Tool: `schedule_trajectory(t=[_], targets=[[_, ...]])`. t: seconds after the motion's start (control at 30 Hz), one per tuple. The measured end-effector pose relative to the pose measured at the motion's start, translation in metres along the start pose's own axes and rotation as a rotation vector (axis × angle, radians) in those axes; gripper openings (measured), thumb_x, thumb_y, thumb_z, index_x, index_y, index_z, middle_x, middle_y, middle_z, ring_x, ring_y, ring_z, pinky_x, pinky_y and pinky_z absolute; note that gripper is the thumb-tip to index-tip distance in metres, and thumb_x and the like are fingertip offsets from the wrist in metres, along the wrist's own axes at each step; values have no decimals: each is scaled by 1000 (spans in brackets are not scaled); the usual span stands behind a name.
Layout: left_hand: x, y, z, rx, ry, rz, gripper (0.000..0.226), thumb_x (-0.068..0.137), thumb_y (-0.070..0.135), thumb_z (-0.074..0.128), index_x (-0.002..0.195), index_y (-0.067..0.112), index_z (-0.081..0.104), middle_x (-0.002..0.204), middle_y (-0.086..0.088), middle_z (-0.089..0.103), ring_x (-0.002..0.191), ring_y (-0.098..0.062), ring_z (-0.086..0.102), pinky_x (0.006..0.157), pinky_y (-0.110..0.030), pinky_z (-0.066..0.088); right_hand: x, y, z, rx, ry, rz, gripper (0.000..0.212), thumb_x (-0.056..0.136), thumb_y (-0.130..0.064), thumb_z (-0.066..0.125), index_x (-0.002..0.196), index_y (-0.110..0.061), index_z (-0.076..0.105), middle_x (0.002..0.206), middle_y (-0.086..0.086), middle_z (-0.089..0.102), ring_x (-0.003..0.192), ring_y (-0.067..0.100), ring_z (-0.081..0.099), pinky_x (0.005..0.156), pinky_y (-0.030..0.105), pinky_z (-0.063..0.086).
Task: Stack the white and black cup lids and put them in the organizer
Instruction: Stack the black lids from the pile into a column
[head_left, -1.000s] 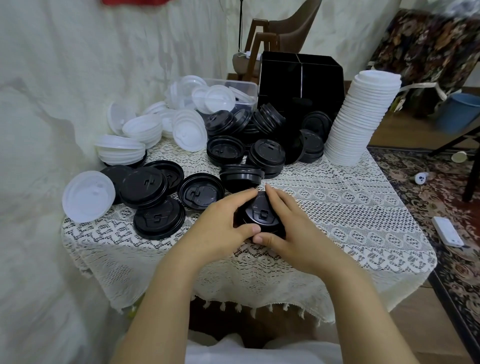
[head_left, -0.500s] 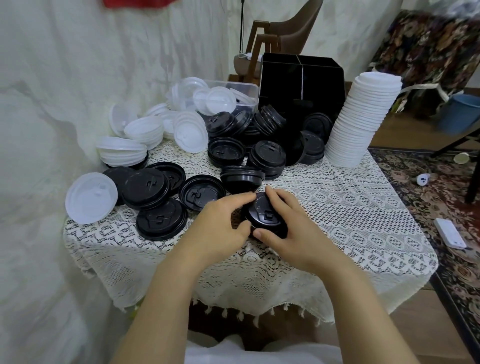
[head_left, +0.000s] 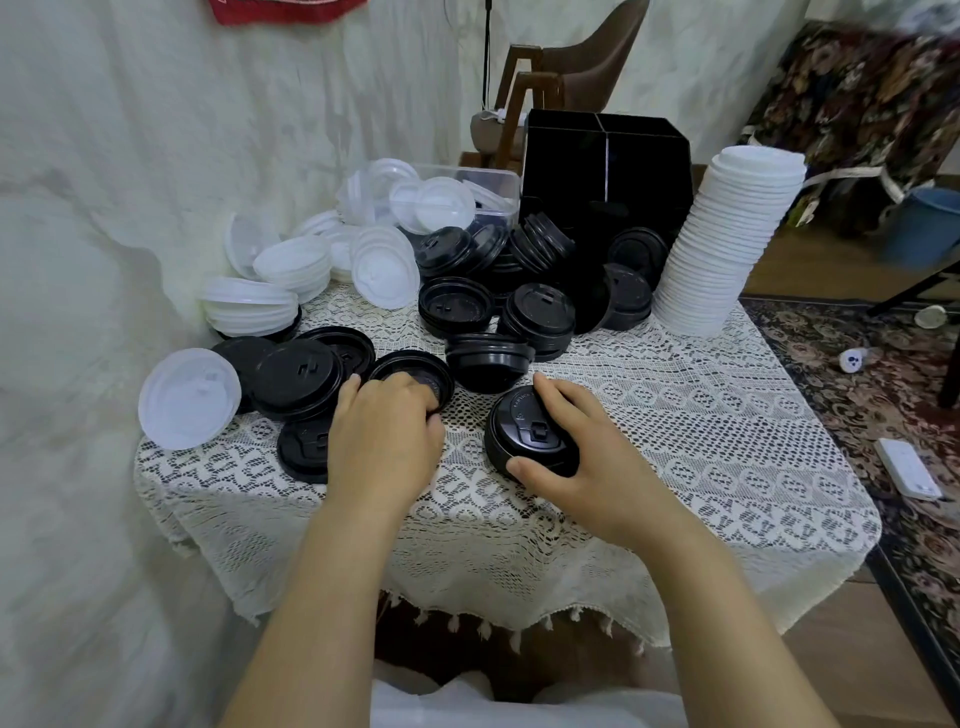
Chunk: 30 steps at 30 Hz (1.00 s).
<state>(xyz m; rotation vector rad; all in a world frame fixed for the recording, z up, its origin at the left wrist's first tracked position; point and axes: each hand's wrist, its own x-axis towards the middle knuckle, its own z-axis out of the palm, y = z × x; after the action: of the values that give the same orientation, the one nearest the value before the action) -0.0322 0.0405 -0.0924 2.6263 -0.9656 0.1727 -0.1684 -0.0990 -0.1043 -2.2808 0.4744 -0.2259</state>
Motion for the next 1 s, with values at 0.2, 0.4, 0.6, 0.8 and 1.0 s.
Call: schedule_trajectory(t=[0.2, 0.4, 0.6, 0.8, 1.0], targets=[[-6, 11, -11, -157, 163, 83, 19, 90, 19, 51, 90, 13, 69, 77, 5, 60, 73, -18, 47, 80, -35, 38, 0, 0, 1, 9, 12, -7, 84, 88, -41, 67, 155, -29, 17, 143, -27, 24, 135, 1, 33, 113, 26, 33], [-7, 14, -17, -399, 289, 121, 34, 91, 18, 37, 105, 11, 67, 90, 2, 59, 84, -17, 54, 74, -32, 42, 1, 2, 2, 2, 15, -9, 84, 88, -42, 67, 155, -30, 17, 135, -30, 23, 132, 0, 34, 111, 24, 34], [-4, 10, -11, -399, 191, 6, 31, 103, 23, 33, 116, 15, 59, 111, -1, 56, 96, -22, 54, 83, -38, 44, 1, 1, 3, -1, 16, -10, 85, 87, -45, 66, 155, -31, 16, 134, -30, 23, 132, 1, 35, 112, 28, 35], [-1, 6, -3, -304, 7, 6, 37, 103, 25, 37, 133, 9, 52, 126, -6, 43, 117, -24, 45, 94, -33, 40, 1, 0, 3, -5, 19, -13, 86, 87, -45, 66, 155, -30, 15, 141, -26, 23, 135, 2, 32, 114, 30, 33], [-4, 4, -10, -261, -277, 7, 65, 98, 30, 45, 154, 17, 15, 162, 6, 5, 148, -12, 7, 117, -31, 14, 1, -1, 2, -20, 19, -14, 86, 88, -45, 65, 155, -29, 14, 145, -23, 23, 134, 2, 33, 113, 27, 34]])
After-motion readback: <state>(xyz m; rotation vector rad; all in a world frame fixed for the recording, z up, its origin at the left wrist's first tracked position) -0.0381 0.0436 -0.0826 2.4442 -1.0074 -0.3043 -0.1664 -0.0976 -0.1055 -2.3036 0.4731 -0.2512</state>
